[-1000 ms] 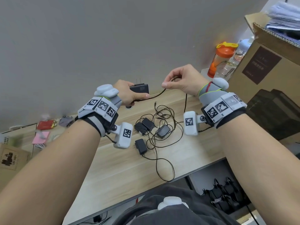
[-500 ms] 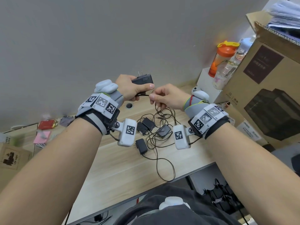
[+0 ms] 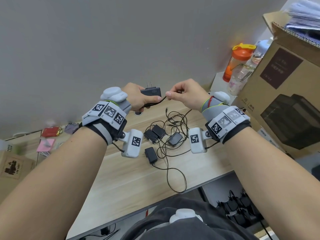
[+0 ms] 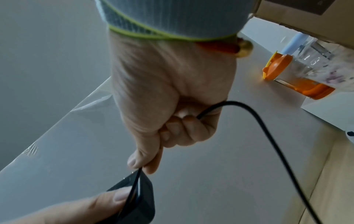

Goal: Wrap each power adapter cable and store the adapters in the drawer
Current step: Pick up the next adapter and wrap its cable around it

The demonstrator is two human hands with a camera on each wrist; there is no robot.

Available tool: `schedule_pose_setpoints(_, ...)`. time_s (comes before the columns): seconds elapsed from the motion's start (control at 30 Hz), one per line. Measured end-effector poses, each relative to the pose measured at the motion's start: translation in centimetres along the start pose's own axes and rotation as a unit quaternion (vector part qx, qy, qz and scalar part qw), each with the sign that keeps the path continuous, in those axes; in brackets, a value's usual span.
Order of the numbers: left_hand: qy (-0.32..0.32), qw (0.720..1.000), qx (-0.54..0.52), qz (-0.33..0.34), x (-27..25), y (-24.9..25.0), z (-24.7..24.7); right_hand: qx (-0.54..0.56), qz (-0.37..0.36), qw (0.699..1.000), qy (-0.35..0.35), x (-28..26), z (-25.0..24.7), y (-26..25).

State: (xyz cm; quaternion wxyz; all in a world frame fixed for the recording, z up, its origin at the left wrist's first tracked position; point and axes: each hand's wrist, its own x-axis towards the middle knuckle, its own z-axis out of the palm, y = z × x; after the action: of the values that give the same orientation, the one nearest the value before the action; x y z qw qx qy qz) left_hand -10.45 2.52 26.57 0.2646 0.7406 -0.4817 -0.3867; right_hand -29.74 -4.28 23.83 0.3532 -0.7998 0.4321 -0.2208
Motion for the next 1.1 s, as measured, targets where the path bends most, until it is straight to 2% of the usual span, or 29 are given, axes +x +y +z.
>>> schedule_pose_setpoints(0.17, -0.004, 0.999, 0.037, -0.001, -0.3, 0.0, 0.6, -0.009, -0.019, 1.000, 0.022, 0.2, -0.6, -0.7)
schedule_pose_setpoints(0.27, -0.036, 0.996, 0.083, 0.011, -0.6, 0.1, 0.7, -0.014, -0.030, 0.999, 0.025, 0.3, -0.9, -1.2)
schedule_pose_setpoints(0.37, -0.058, 0.990, 0.121, 0.037, -0.9, 0.4, 0.8, 0.009, -0.041, 0.999, 0.023, 0.5, -1.2, -1.6)
schedule_pose_setpoints(0.57, -0.088, 0.983, 0.132, 0.093, -1.7, 1.2, 0.6, 0.072, -0.049, 0.996, 0.022, 0.8, -1.6, -1.7)
schedule_pose_setpoints(0.8, -0.103, 0.974, 0.167, 0.111, -2.1, 1.5, 0.4, 0.123, -0.038, 0.992, 0.006, 0.4, -1.2, -1.4)
schedule_pose_setpoints(1.0, -0.122, 0.983, 0.065, 0.124, -2.3, 1.8, 0.4, 0.245, 0.009, 0.969, -0.002, -0.1, -0.3, -1.1)
schedule_pose_setpoints(1.1, -0.093, 0.987, 0.012, 0.131, -2.5, 2.1, 0.5, 0.269, 0.033, 0.962, -0.003, -0.3, 0.8, -0.7)
